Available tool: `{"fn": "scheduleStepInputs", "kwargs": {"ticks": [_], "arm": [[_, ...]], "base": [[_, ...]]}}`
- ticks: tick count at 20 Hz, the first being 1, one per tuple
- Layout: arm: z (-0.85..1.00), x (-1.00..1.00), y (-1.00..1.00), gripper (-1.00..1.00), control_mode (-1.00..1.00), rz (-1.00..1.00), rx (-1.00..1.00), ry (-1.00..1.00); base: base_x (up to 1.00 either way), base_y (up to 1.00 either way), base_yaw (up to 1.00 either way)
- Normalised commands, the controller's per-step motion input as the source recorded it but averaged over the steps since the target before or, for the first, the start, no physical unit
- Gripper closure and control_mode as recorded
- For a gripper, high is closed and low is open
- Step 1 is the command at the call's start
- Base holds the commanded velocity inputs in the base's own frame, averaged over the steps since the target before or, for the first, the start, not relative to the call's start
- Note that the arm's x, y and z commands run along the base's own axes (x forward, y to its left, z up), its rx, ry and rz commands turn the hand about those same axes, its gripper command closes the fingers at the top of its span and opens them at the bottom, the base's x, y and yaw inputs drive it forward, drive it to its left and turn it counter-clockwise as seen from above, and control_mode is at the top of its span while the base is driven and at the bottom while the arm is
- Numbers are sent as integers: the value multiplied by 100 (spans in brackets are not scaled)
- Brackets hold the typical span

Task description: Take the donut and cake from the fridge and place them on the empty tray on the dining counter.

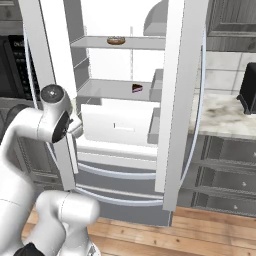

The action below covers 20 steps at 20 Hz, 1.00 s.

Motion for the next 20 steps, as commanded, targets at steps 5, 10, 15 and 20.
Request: {"fn": "scheduleStepInputs", "kwargs": {"ticks": [5, 10, 15, 20], "arm": [[17, 9, -25, 100, -100, -5, 12, 0], [21, 20, -22, 100, -100, -1, 16, -1], [17, 30, 0, 100, -100, -1, 13, -6], [12, 33, 0, 100, -100, 0, 11, -7]], "base": [[0, 0, 0], [0, 0, 0], [0, 0, 0], [0, 0, 0]]}}
